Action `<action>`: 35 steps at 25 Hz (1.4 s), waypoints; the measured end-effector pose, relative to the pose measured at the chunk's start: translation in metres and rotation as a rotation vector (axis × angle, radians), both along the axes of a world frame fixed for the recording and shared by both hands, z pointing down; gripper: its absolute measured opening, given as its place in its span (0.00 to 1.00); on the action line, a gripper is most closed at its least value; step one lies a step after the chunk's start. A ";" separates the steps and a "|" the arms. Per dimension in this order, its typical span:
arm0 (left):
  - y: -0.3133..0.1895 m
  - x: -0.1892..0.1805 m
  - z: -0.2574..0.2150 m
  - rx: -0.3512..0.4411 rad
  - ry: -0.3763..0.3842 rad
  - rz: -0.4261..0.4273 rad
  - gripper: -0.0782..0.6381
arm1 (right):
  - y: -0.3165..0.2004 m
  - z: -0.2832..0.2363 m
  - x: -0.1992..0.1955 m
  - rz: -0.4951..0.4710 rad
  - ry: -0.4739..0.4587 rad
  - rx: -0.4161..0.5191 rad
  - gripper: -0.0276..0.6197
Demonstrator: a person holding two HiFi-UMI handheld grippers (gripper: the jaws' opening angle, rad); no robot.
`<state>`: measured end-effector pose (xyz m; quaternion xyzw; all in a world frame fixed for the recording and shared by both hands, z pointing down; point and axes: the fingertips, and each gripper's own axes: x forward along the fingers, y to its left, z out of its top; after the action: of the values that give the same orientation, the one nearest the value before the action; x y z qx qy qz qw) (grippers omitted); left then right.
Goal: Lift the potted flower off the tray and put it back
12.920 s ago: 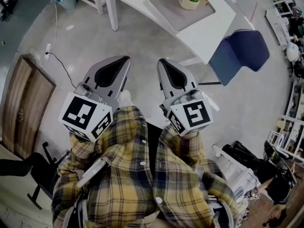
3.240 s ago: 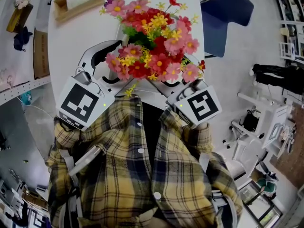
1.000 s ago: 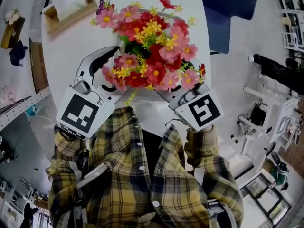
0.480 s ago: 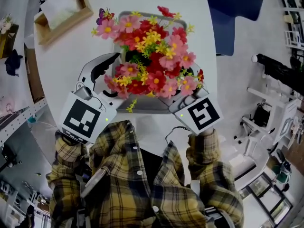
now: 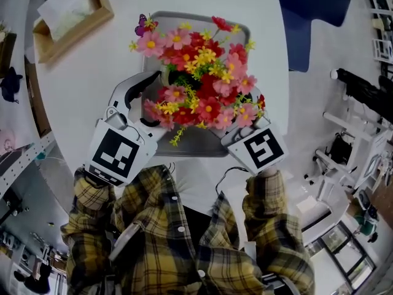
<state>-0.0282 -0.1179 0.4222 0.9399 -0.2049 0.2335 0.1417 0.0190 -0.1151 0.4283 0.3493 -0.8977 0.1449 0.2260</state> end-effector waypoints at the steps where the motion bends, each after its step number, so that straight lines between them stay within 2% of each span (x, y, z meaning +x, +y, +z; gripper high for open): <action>1: 0.000 -0.002 -0.002 0.002 -0.007 0.001 0.56 | 0.000 -0.002 -0.002 0.000 0.000 -0.001 0.63; 22: -0.003 -0.006 -0.007 0.003 -0.069 0.008 0.56 | -0.003 -0.005 -0.007 -0.008 0.025 -0.008 0.63; 35: 0.002 -0.002 -0.004 -0.016 -0.040 -0.008 0.56 | 0.000 -0.005 -0.003 0.002 0.011 0.003 0.63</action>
<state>-0.0299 -0.1162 0.4180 0.9331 -0.2094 0.2533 0.1461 0.0160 -0.1147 0.4233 0.3512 -0.8964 0.1416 0.2303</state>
